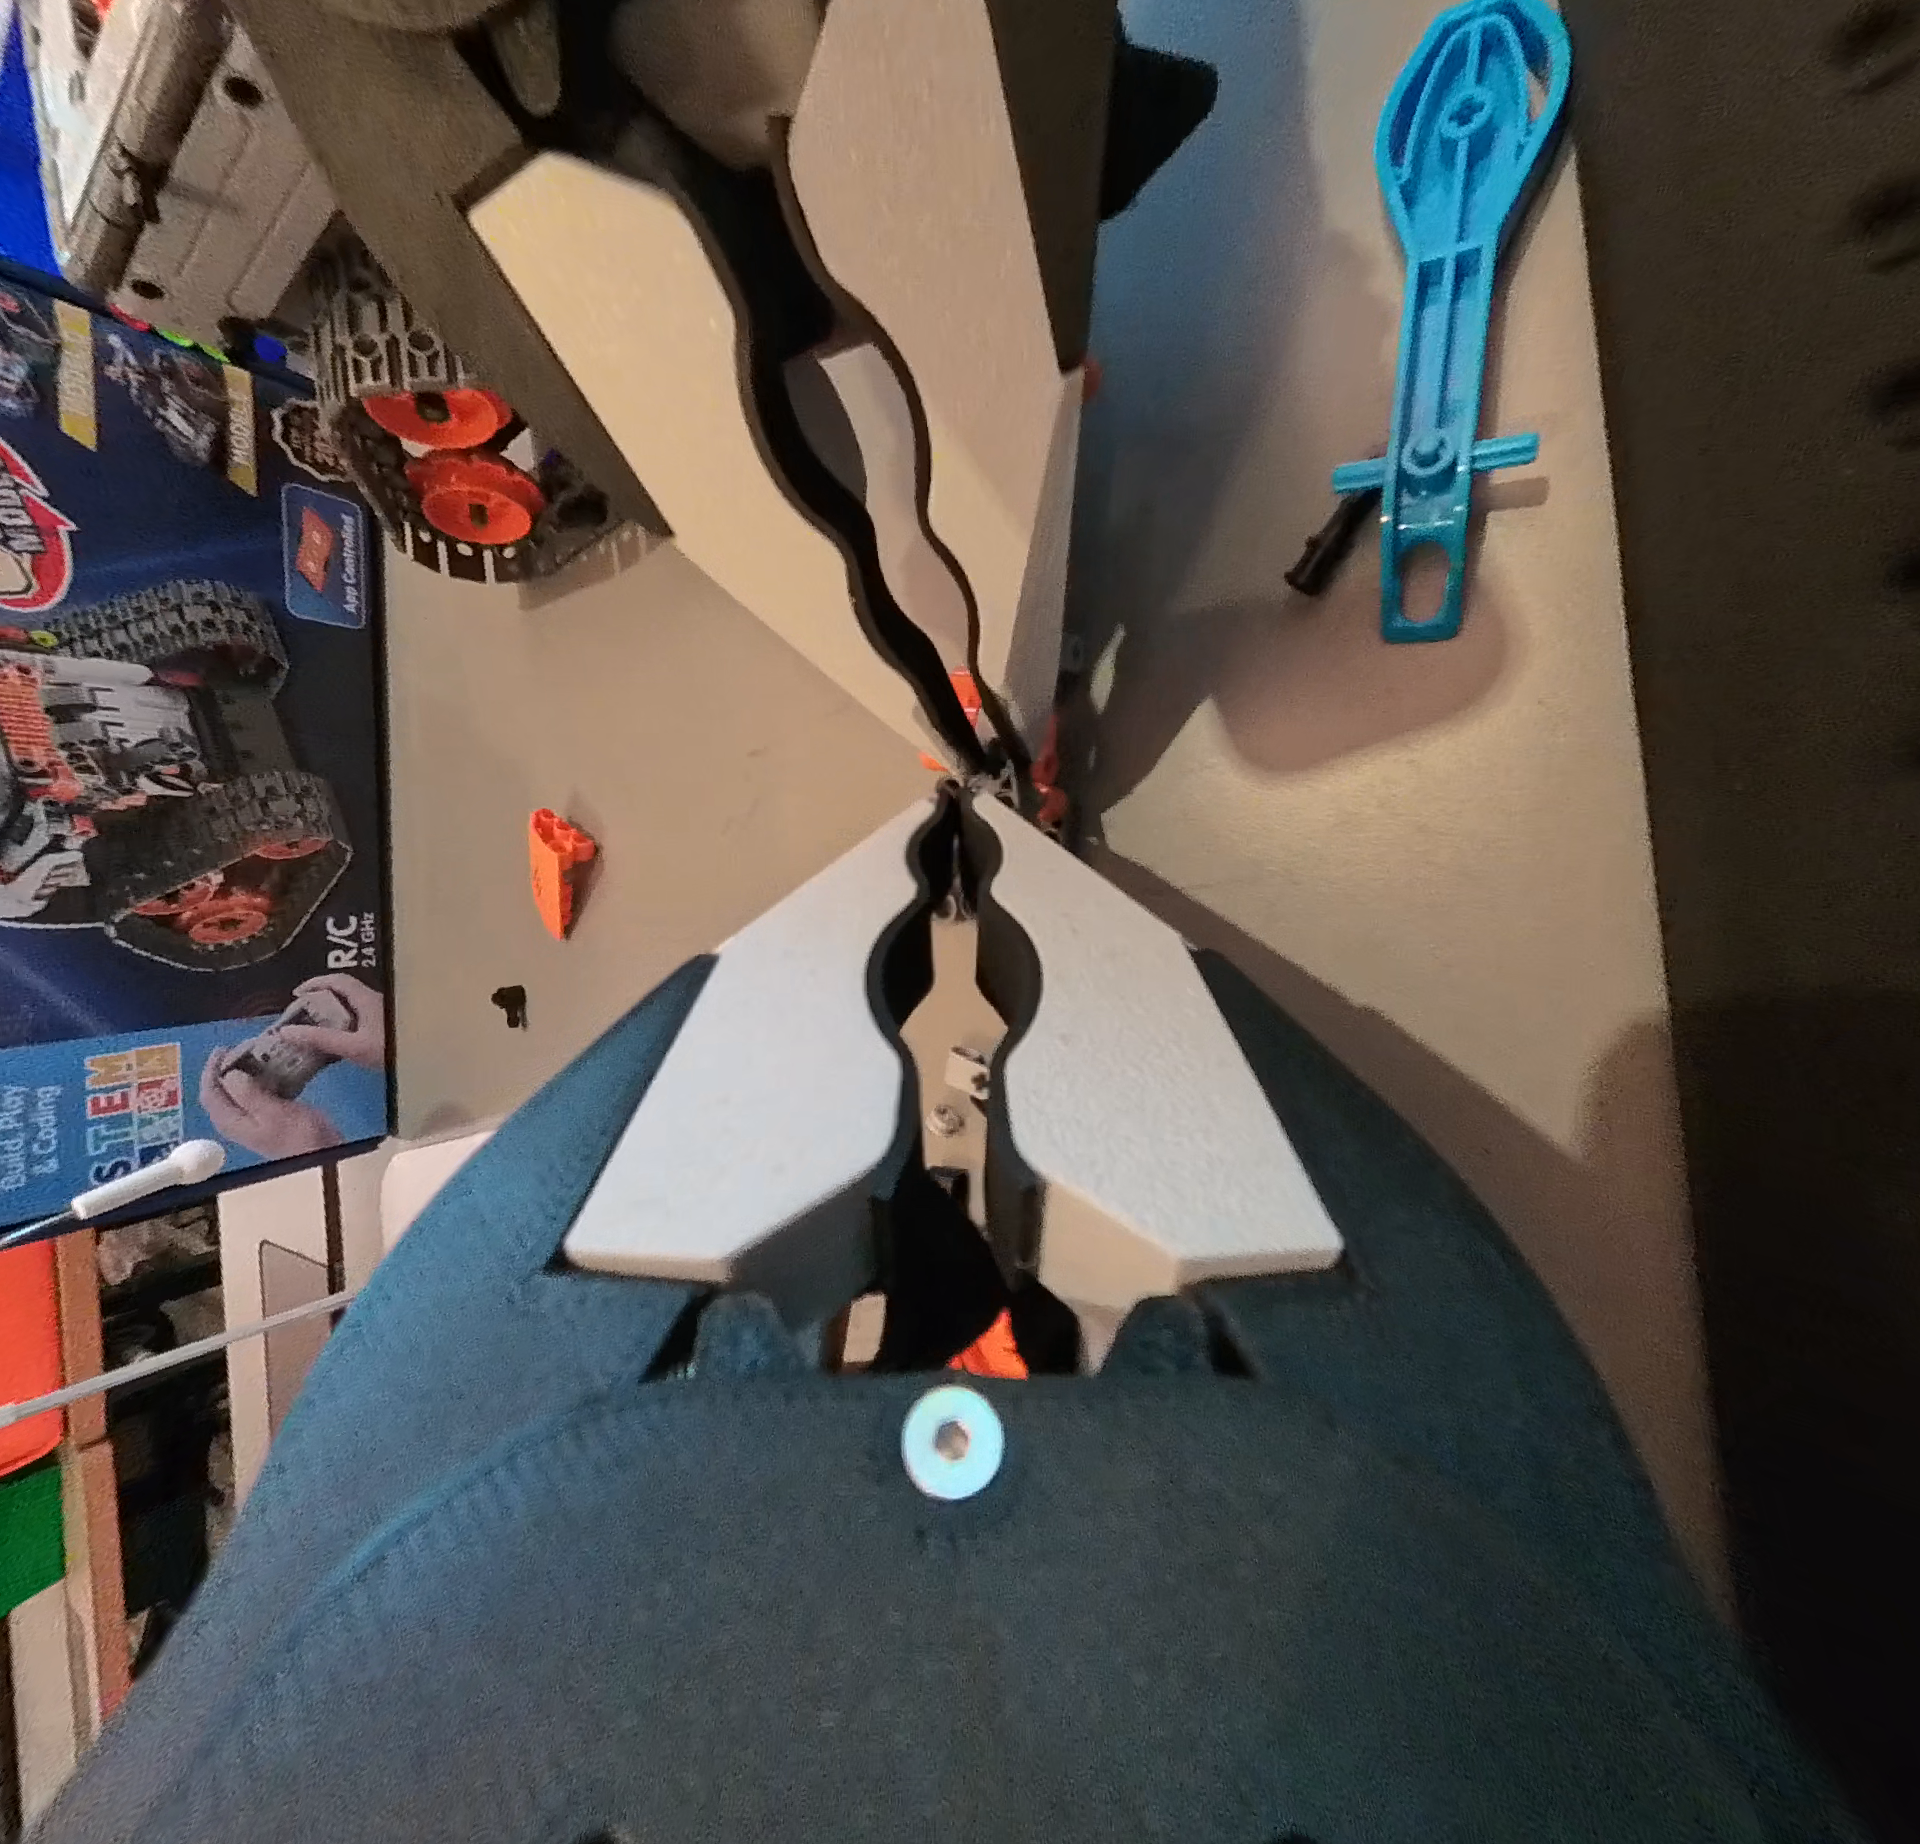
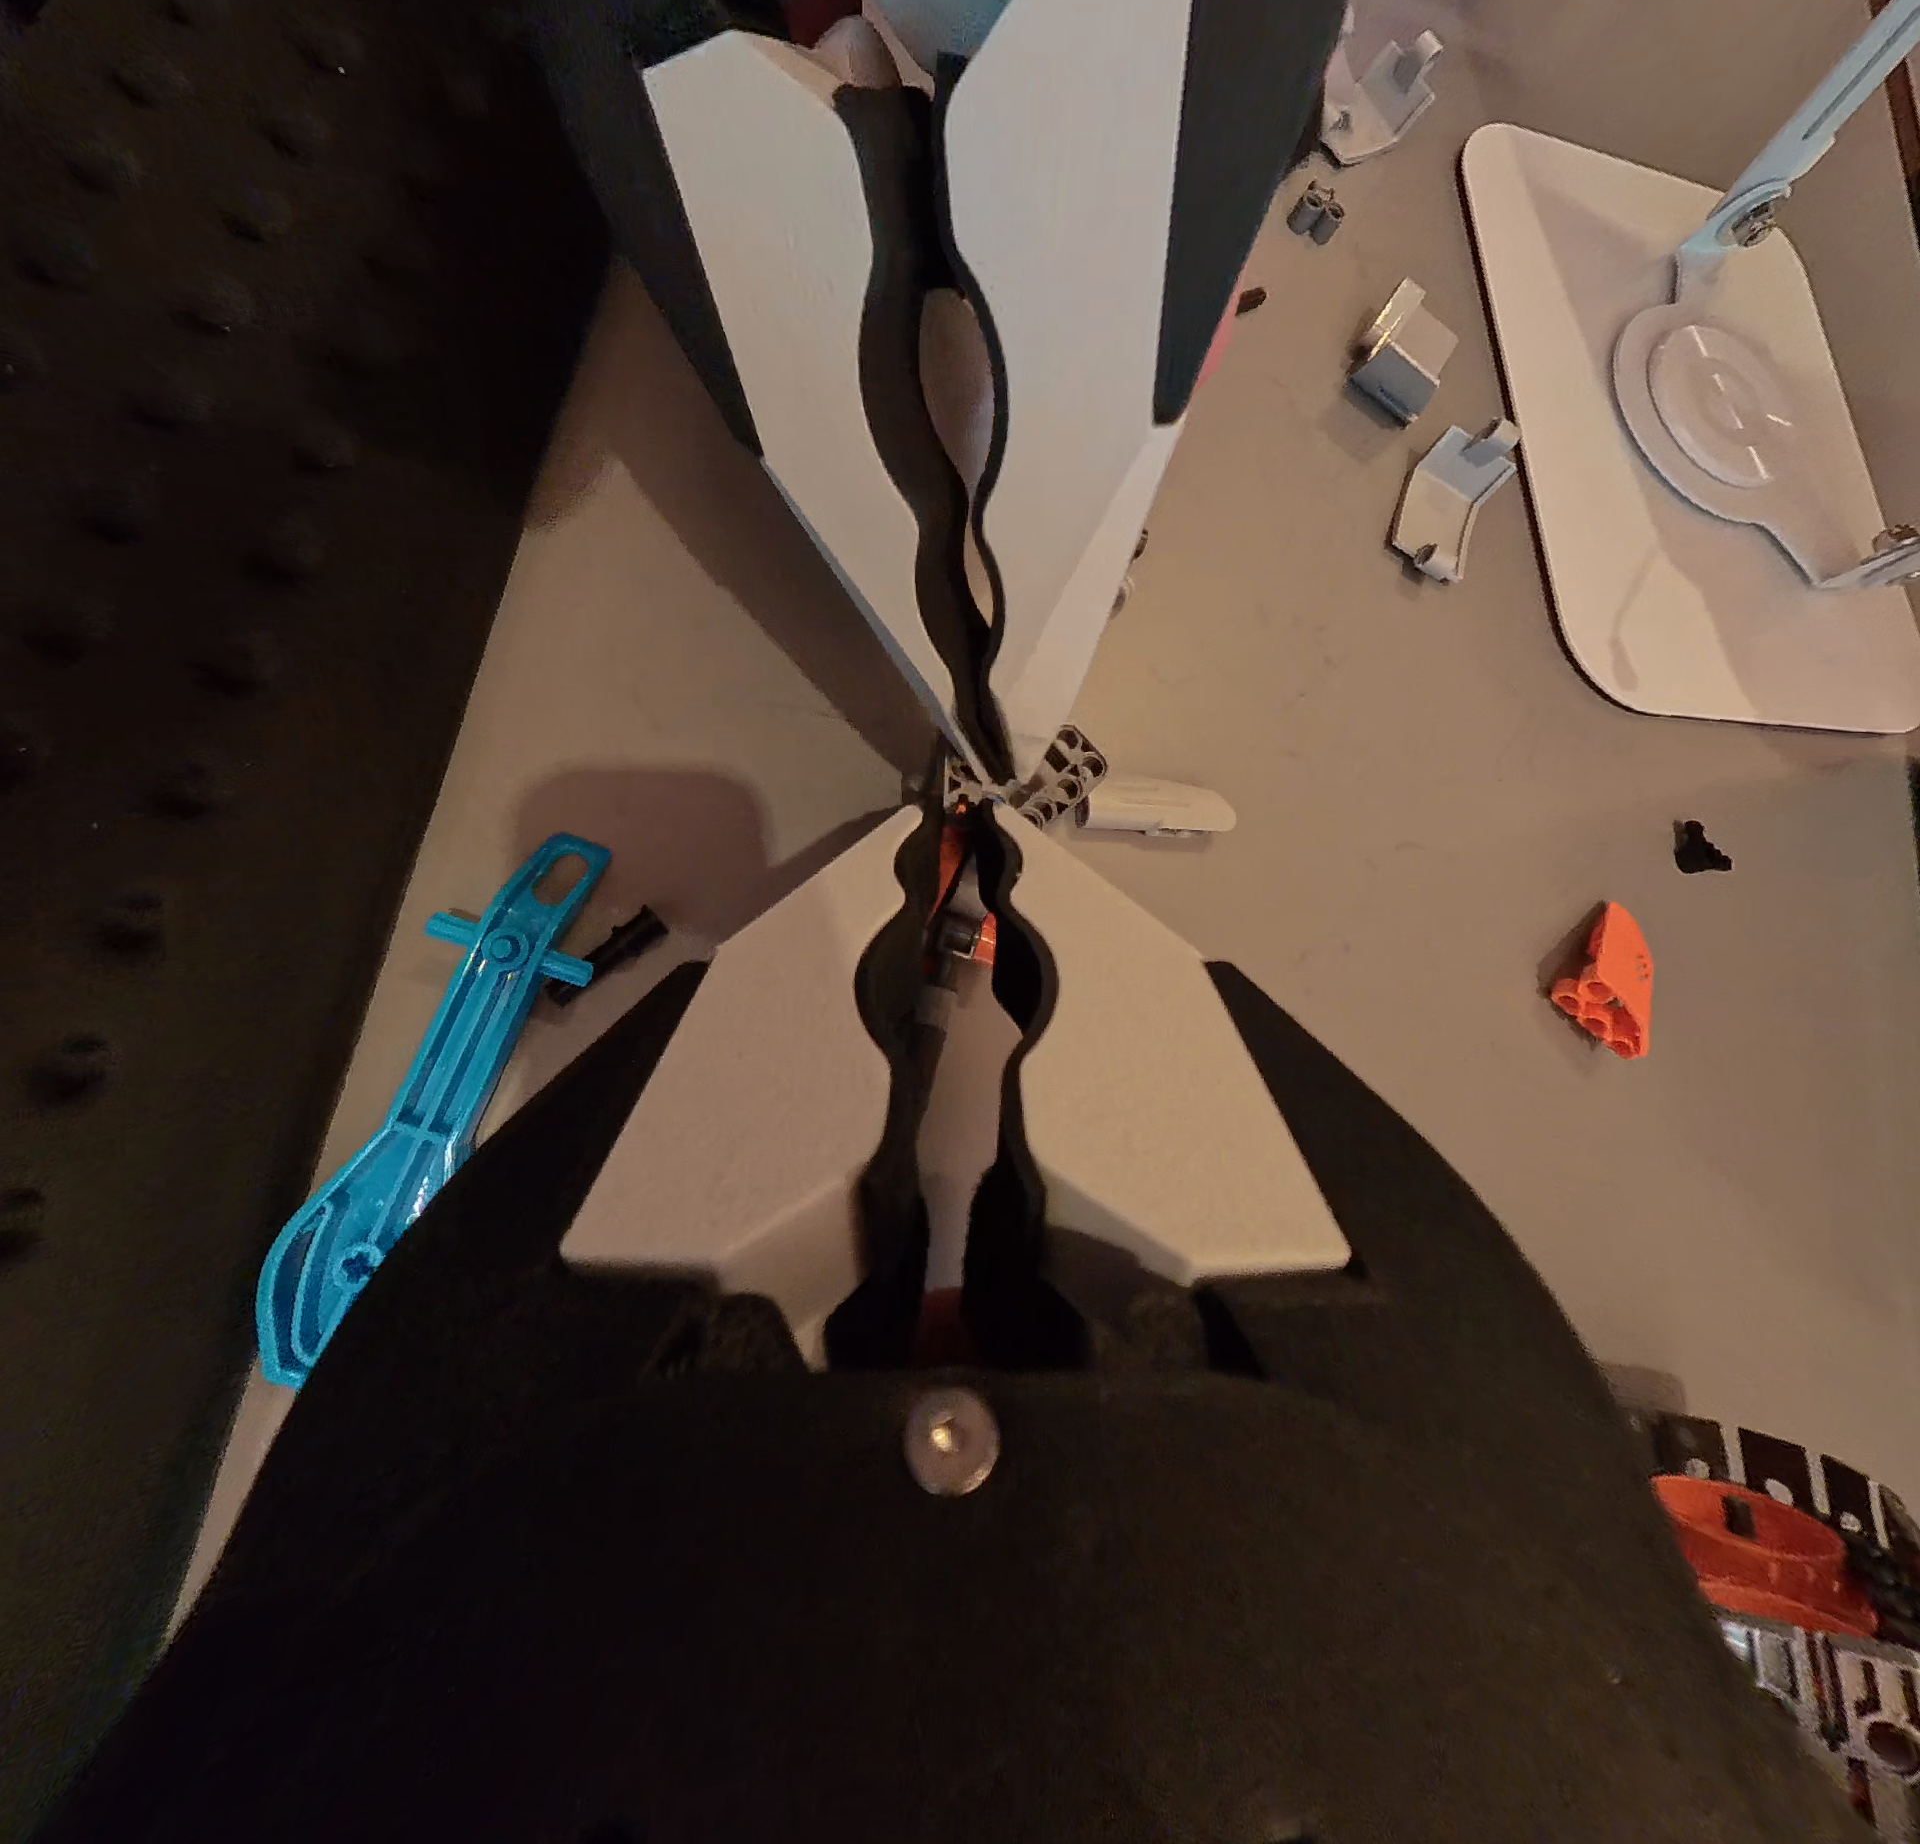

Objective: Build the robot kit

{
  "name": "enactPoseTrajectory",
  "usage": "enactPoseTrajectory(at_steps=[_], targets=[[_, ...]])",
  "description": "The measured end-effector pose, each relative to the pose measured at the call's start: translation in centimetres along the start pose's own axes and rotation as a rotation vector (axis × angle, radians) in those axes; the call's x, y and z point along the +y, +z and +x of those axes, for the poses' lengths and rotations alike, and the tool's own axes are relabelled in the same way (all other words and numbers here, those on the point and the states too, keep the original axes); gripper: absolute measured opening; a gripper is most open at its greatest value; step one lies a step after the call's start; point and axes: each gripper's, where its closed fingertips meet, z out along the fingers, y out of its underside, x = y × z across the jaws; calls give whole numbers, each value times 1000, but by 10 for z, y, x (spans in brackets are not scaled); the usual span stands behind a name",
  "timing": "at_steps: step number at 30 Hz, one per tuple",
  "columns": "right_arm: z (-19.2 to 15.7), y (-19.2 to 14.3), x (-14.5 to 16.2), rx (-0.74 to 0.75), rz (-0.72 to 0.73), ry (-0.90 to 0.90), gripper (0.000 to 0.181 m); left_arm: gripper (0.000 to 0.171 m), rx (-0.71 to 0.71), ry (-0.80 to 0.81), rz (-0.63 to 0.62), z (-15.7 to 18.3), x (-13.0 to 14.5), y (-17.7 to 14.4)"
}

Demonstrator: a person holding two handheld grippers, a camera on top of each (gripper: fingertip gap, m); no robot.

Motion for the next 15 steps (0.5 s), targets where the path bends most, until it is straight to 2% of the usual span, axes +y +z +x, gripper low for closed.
enactPoseTrajectory(at_steps=[3, 5, 8, 10, 13, 15], targets=[[0, 0, 0, -3, 6, 9, 3, 2, 33, -34, 20, -1, 0, -2], [0, 0, 0, 1, 5, 13, 3, 15, 92, -94, 57, 0, -3, -7], [0, 1, 0, 3, 3, 13, 3, 20, 134, -110, 62, 3, -3, -11], [0, 1, 0, 2, 4, 15, 3, 19, 145, -87, 35, 9, 0, -6], [0, 1, -2, 2, 8, 17, 3, 10, 132, -59, -6, 11, 8, 0], [-1, 1, -2, -1, 9, 19, 3, 8, 138, -63, 5, 12, 7, 1]])
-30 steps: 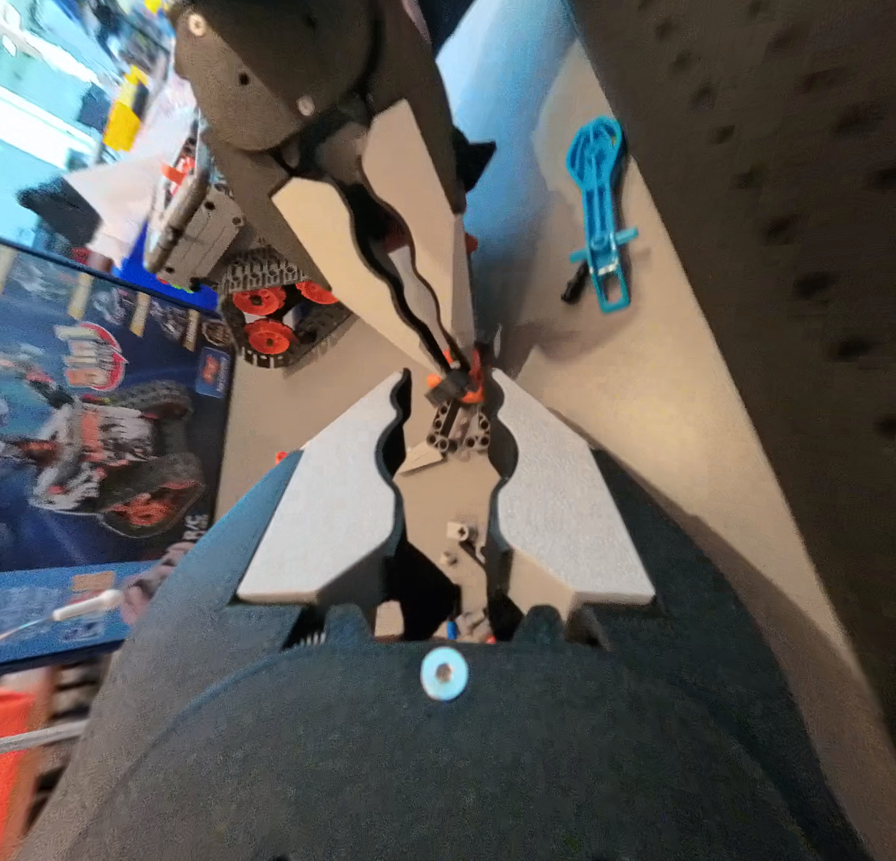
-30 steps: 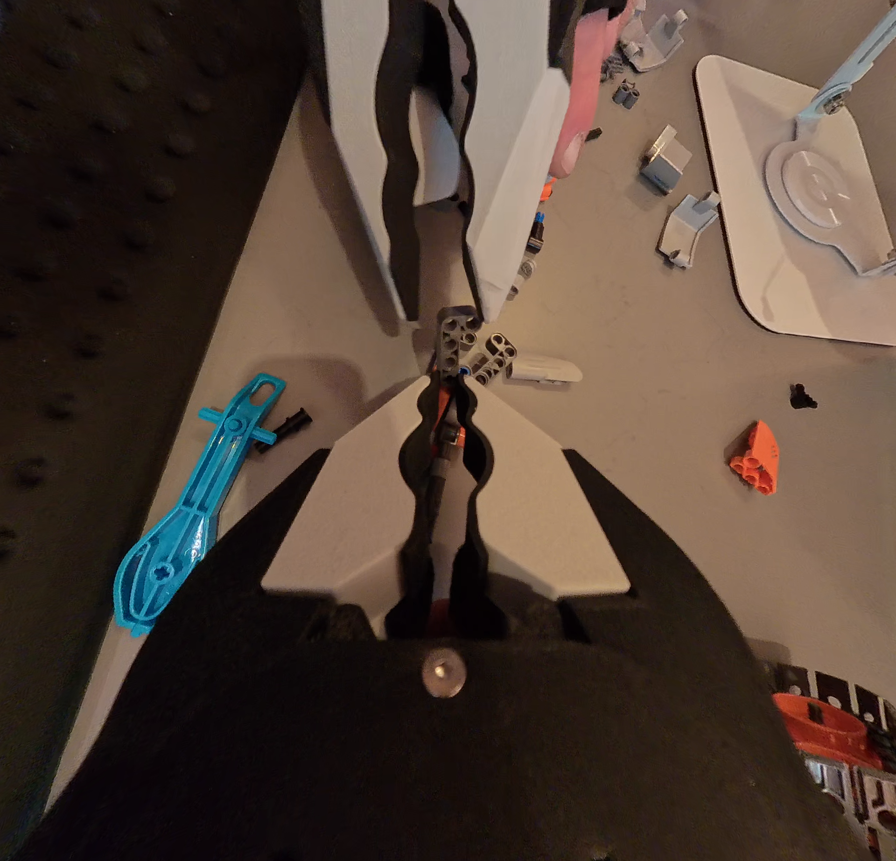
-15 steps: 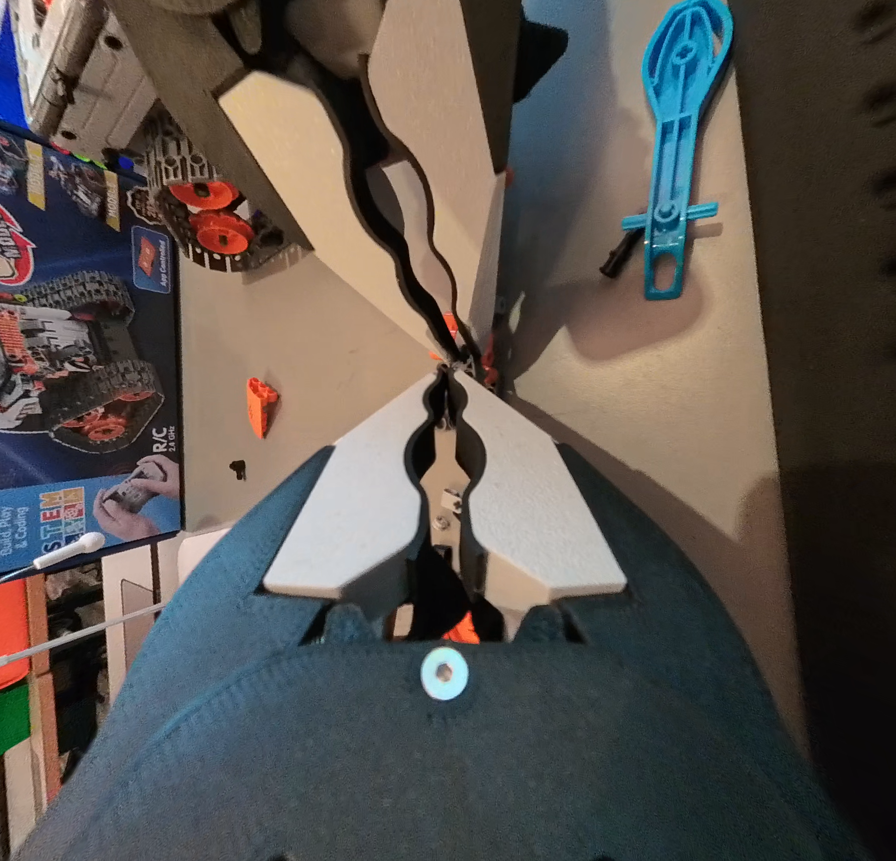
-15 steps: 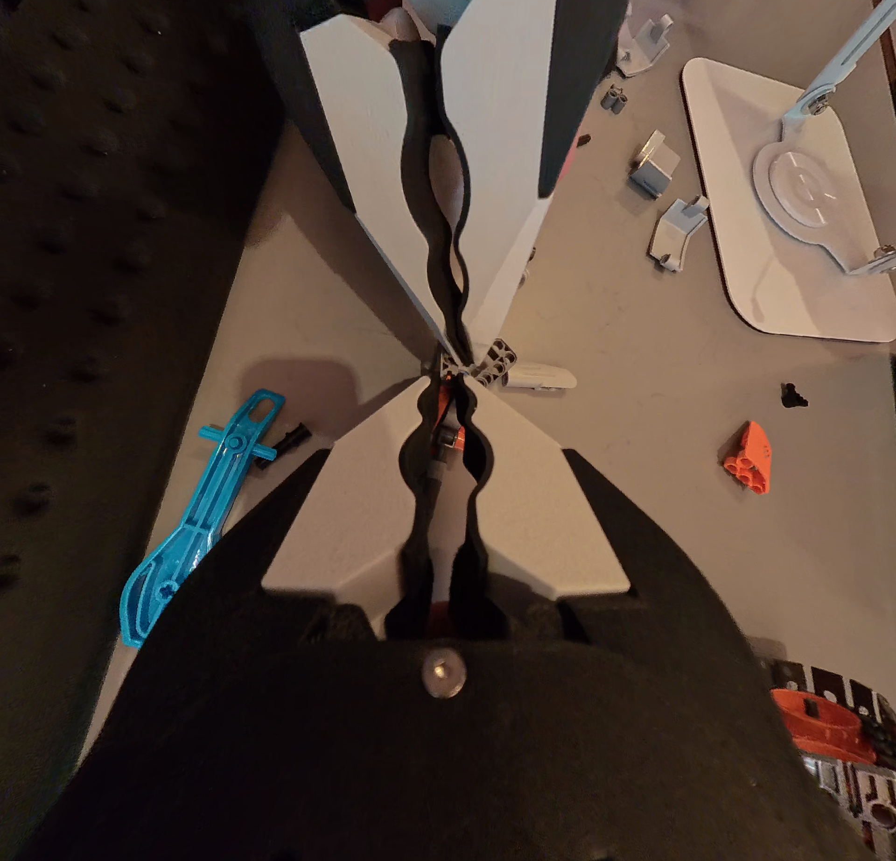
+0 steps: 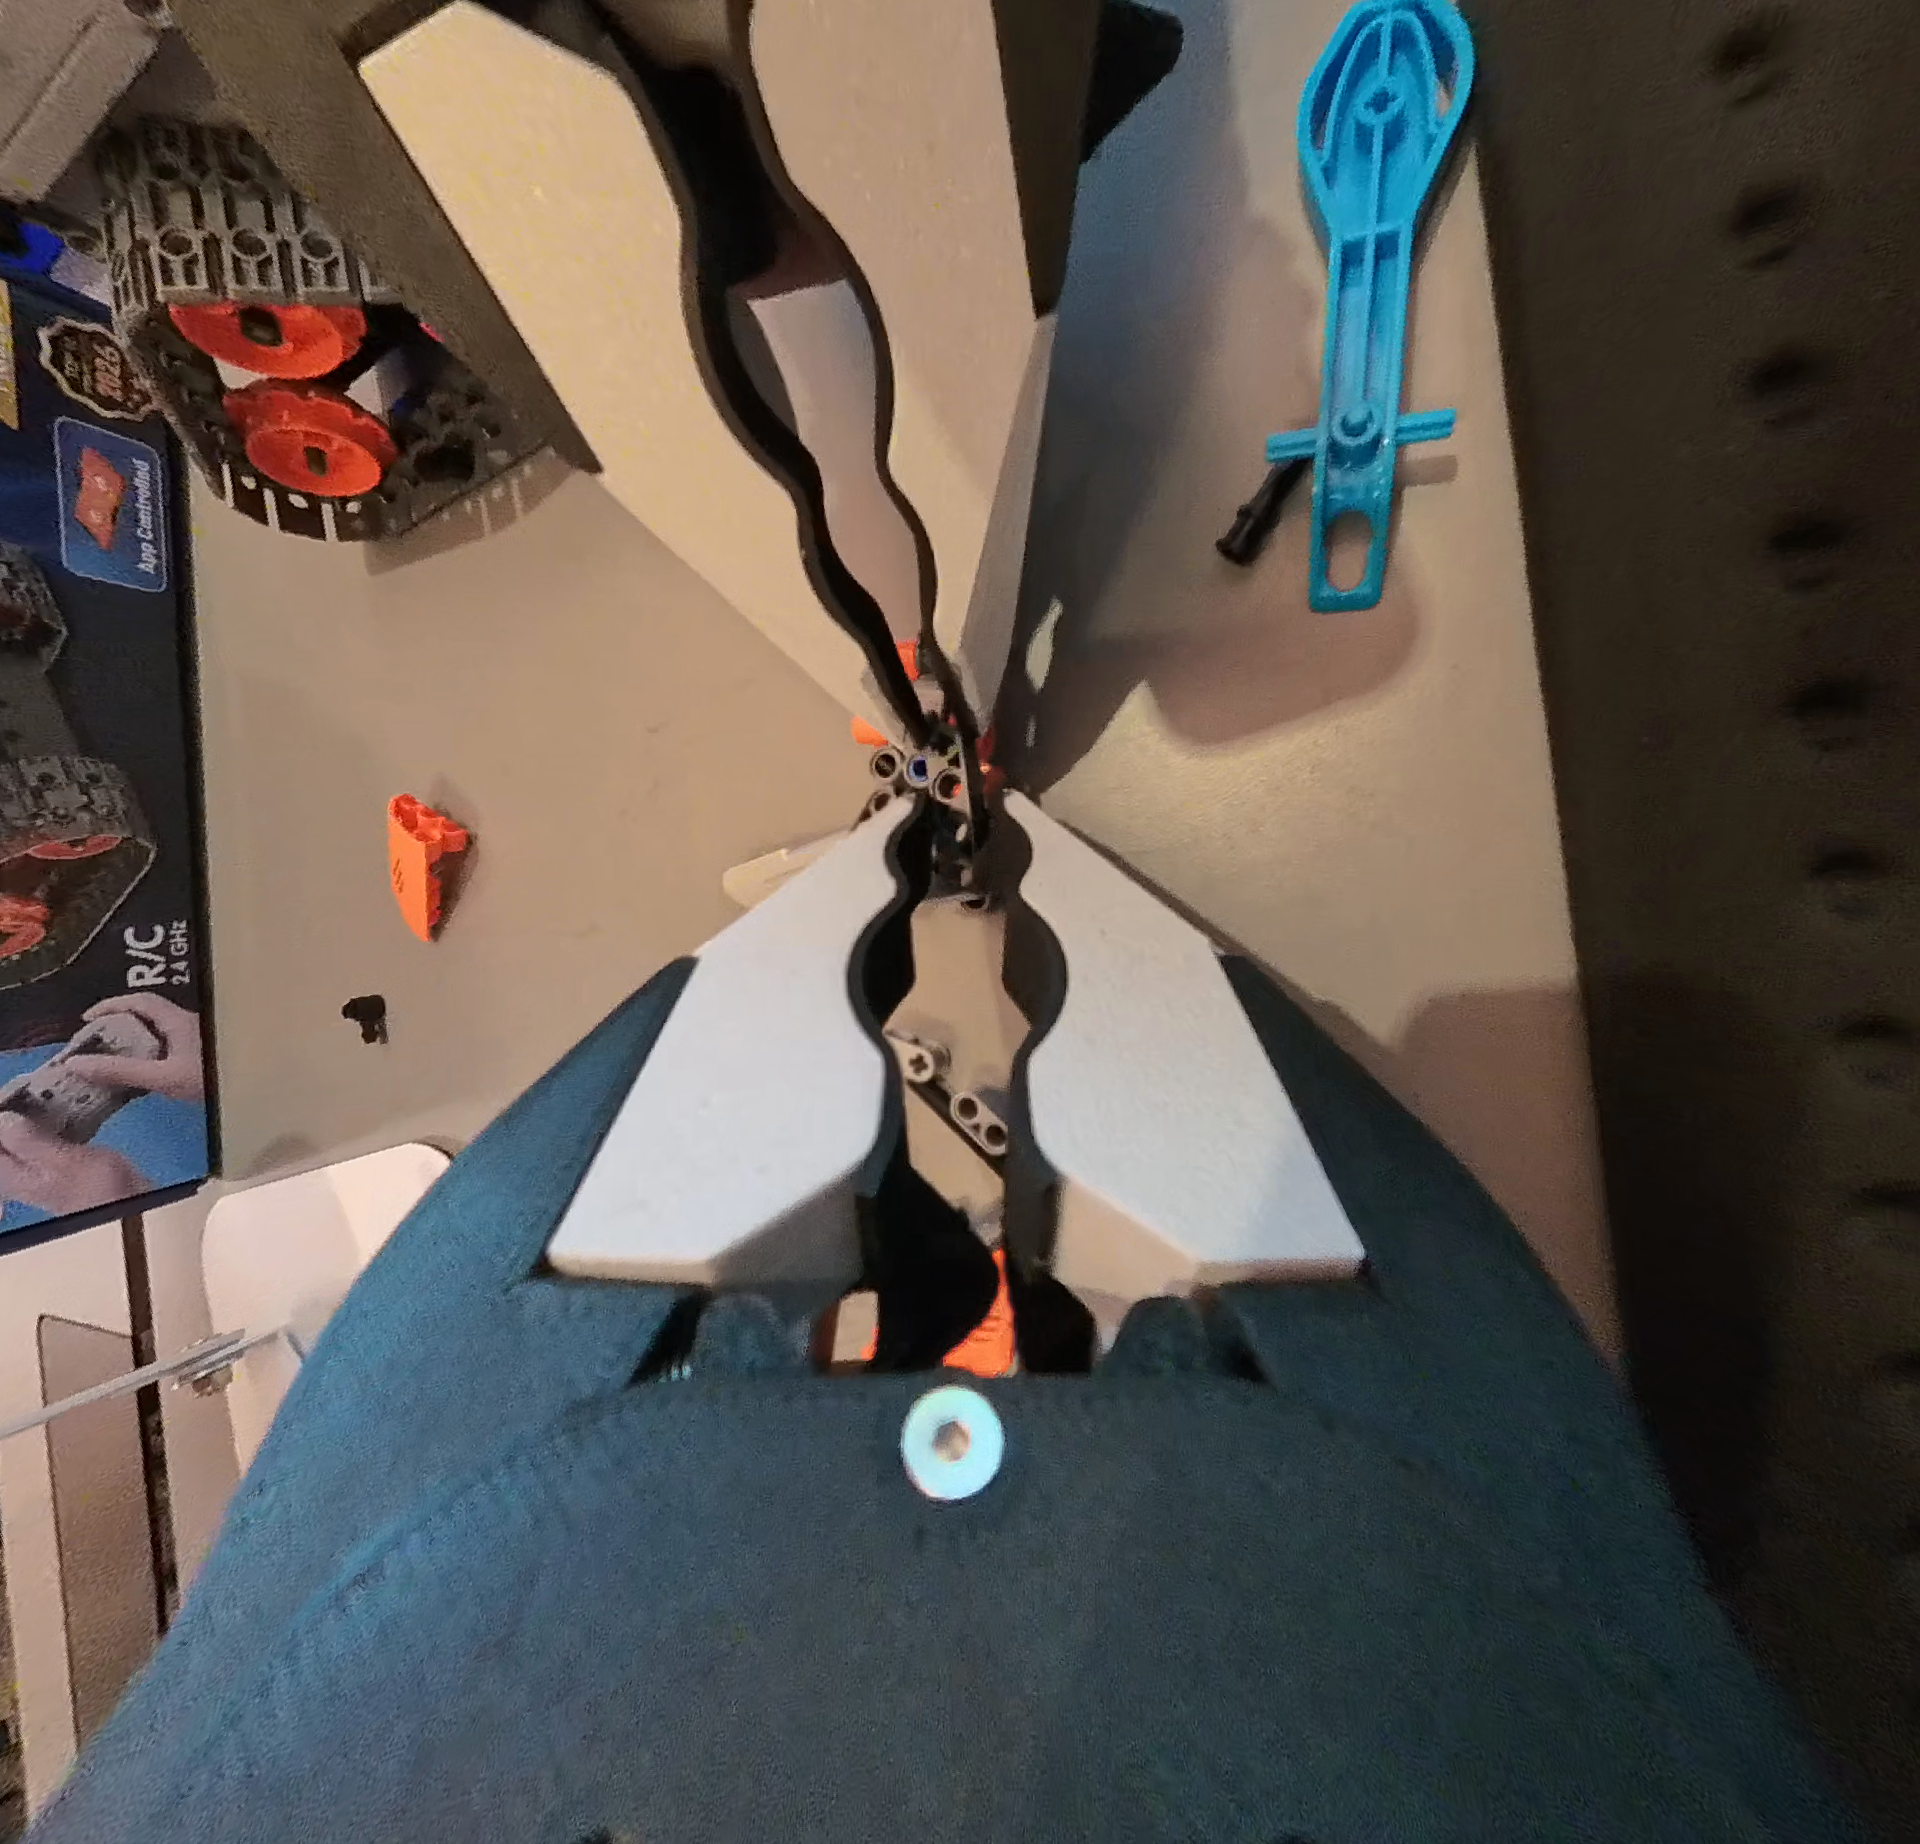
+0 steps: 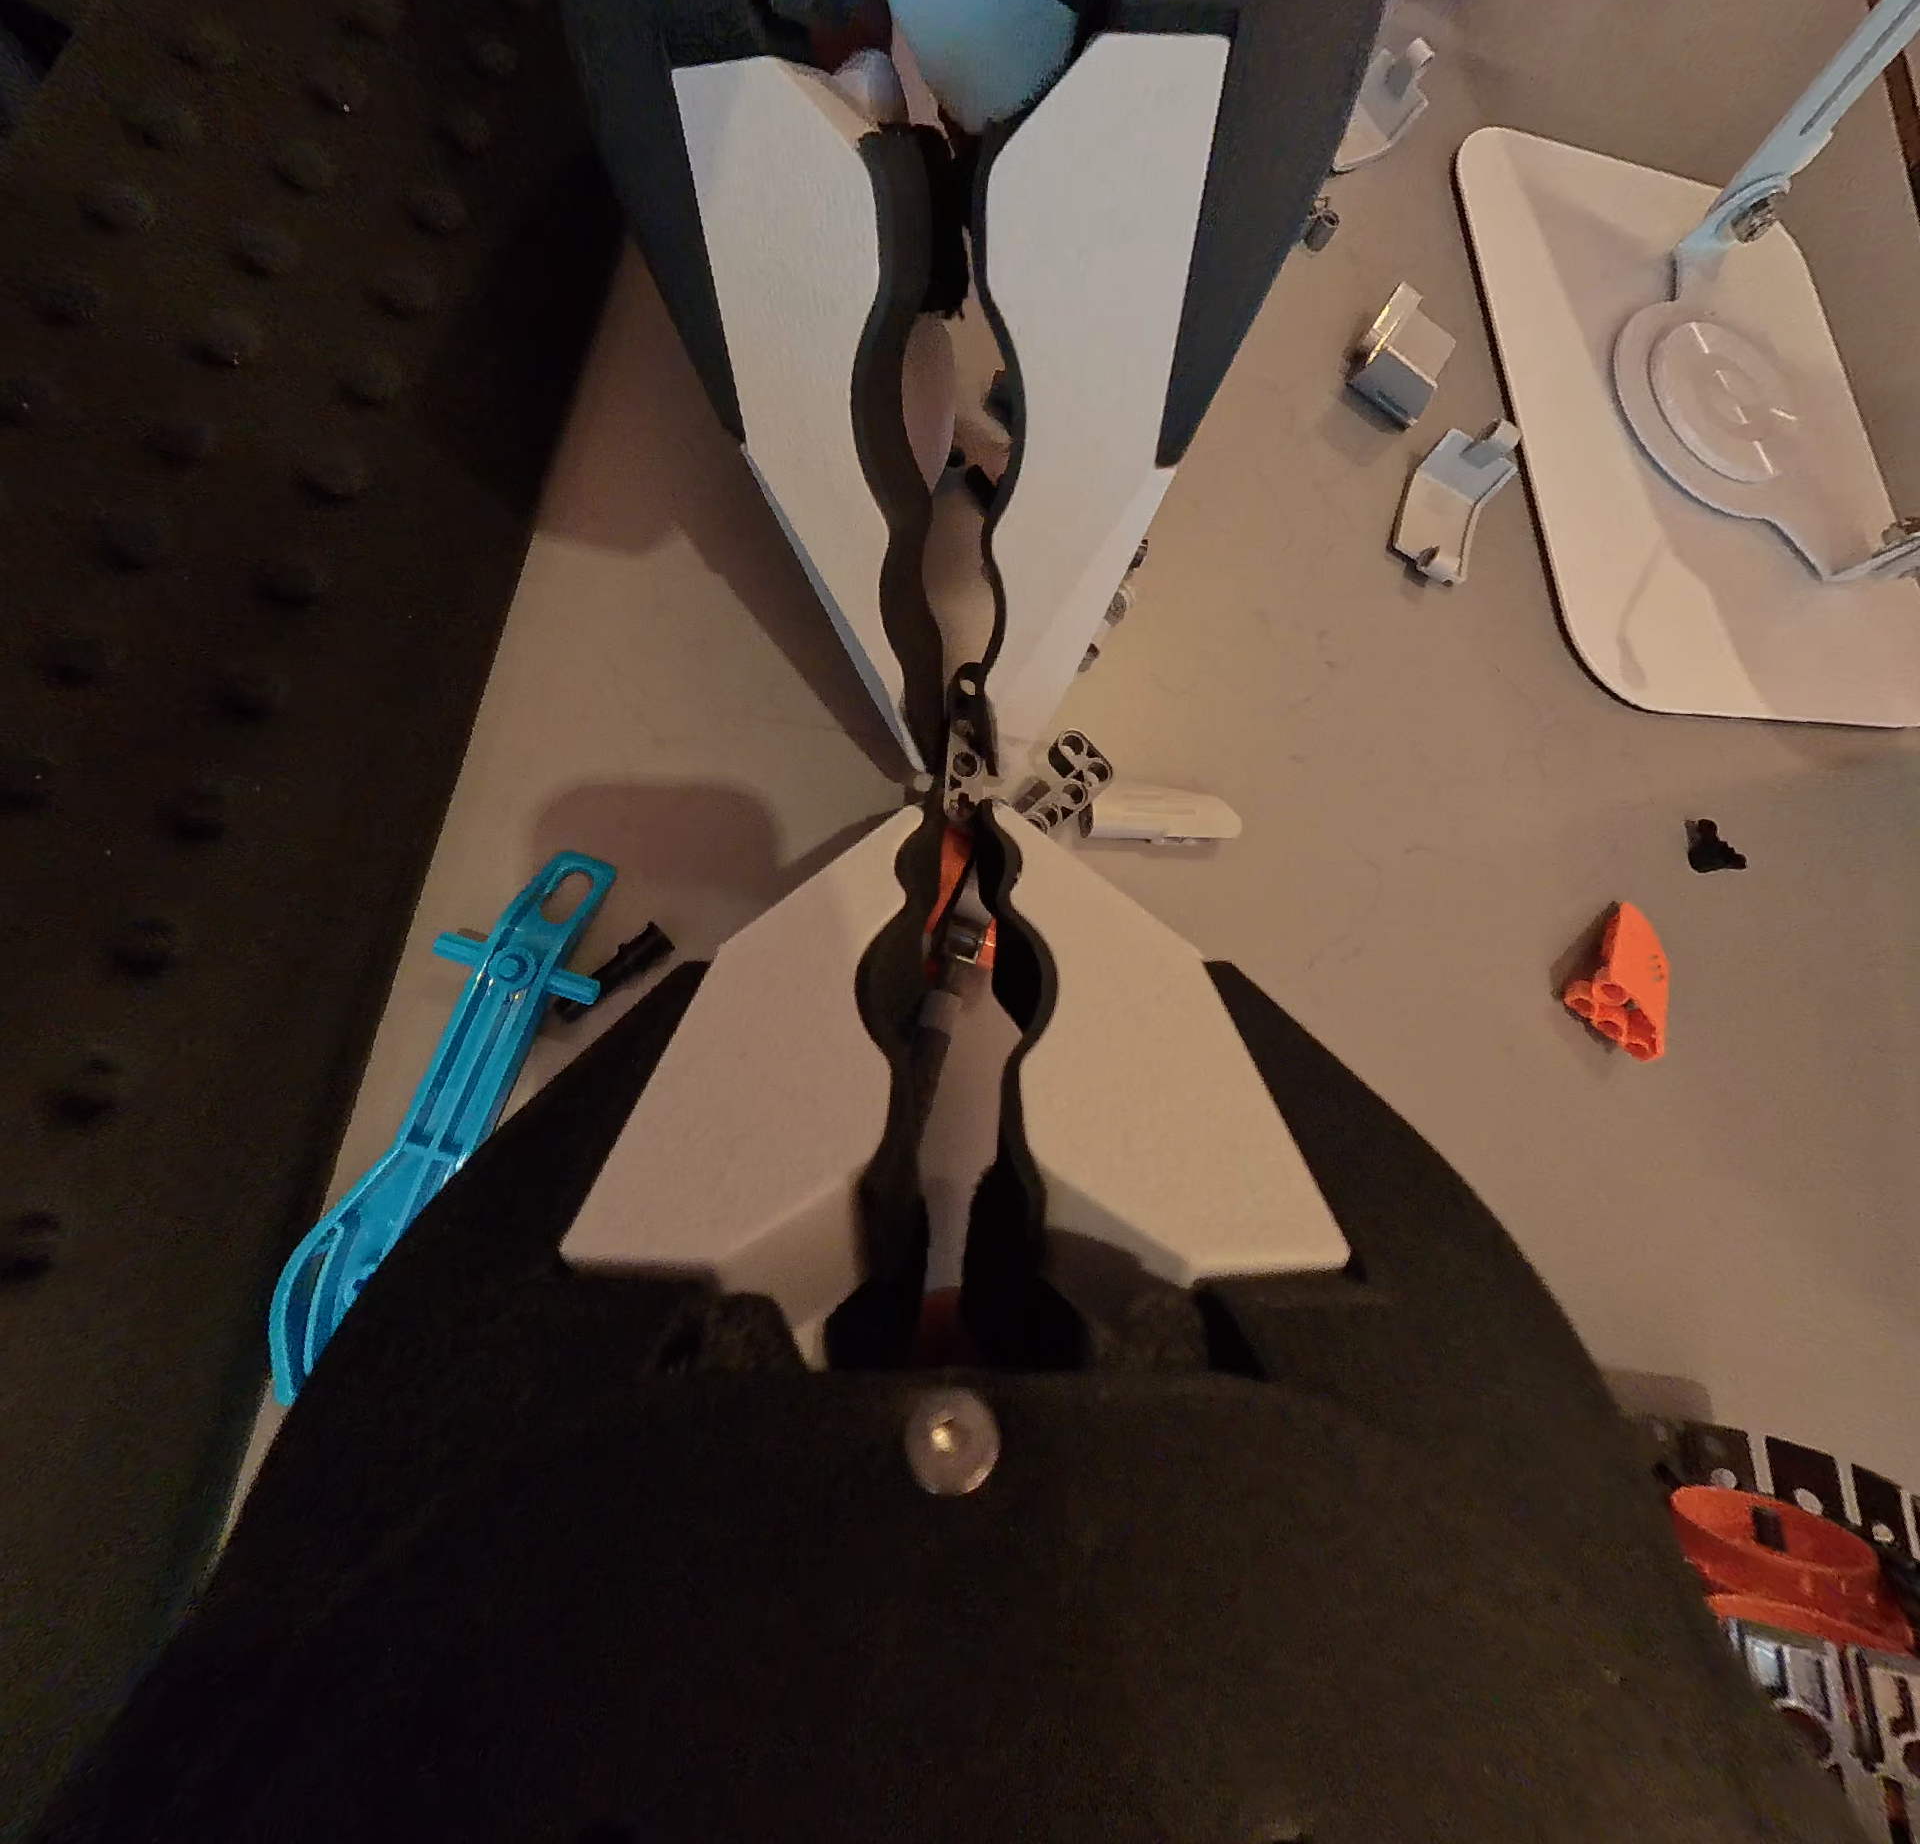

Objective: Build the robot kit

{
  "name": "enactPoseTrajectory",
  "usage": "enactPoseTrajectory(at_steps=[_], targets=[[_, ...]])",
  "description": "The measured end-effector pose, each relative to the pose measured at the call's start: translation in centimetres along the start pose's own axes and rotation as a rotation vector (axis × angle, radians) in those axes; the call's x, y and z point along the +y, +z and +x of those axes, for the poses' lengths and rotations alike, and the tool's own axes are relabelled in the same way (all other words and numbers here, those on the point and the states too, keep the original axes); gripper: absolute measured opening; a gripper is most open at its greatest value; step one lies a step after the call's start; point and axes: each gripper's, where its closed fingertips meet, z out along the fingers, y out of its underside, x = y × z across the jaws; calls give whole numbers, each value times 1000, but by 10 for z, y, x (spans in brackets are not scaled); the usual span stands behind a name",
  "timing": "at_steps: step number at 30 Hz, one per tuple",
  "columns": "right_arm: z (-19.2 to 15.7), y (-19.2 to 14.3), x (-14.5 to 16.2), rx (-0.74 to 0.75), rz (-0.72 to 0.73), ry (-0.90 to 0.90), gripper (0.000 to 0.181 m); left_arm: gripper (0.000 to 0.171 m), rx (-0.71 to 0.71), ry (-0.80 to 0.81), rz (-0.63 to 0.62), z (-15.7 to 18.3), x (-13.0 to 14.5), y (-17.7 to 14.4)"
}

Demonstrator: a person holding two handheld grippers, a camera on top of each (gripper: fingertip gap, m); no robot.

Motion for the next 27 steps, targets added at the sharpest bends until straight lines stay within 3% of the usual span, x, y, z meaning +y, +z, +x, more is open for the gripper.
enactPoseTrajectory(at_steps=[8, 18, 27], targets=[[6, -10, 0, 24, 25, 56, 18, 7, 51, 43, 26, -4, 5, -8], [-1, -4, -3, 19, 27, -4, 6, 7, 112, 62, 56, 0, 0, -4], [-3, -9, 0, 2, 30, 5, 9, 7, 112, 40, 78, 2, -7, -3]])
